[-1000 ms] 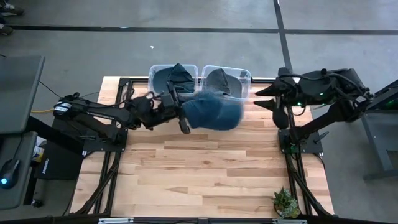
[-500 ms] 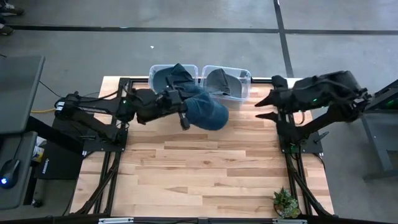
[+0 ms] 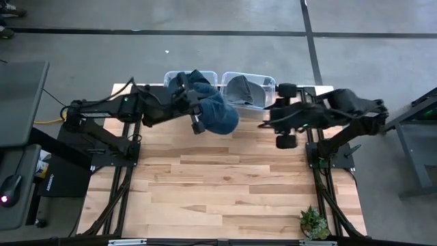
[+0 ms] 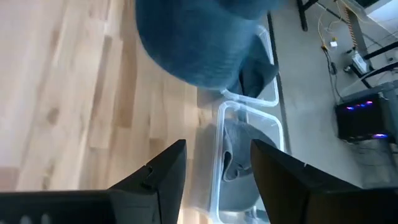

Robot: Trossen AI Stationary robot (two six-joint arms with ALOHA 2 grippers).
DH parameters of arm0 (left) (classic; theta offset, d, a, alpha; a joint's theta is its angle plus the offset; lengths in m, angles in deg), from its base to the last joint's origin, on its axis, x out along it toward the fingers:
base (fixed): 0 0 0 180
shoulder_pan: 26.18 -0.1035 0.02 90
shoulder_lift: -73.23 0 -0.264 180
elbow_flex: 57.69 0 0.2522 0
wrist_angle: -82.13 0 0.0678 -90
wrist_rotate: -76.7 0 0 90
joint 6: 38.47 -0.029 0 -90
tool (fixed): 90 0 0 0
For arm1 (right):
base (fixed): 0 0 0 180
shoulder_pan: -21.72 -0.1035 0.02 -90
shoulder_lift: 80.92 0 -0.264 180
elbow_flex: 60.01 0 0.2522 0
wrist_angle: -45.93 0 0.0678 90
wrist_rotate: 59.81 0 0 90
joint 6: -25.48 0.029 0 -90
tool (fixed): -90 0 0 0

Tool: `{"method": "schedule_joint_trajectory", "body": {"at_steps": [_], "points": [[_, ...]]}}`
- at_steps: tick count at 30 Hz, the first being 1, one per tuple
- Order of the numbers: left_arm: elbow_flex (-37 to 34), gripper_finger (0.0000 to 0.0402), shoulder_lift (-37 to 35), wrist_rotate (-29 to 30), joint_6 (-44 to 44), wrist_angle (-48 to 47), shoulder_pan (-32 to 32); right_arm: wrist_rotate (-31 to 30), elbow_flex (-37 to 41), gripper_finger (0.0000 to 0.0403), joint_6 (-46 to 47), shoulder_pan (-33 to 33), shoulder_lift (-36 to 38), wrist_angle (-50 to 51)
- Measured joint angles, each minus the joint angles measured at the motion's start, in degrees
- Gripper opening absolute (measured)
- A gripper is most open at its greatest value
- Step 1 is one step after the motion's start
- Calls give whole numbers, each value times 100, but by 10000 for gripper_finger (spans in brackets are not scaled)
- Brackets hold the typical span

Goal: Pick and place caps into container
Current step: Put the blue cap into the left transparent container

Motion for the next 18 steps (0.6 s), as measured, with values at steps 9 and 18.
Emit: {"method": "schedule_joint_trajectory", "body": {"at_steps": [9,18], "points": [[813,0,292,-803,113,-1484,-406,-550,-2,178,93,53,-513,44],[1484,0,686,-1262,21,-1977,-549,-241,-2,179,46,199,-765,-348]]}}
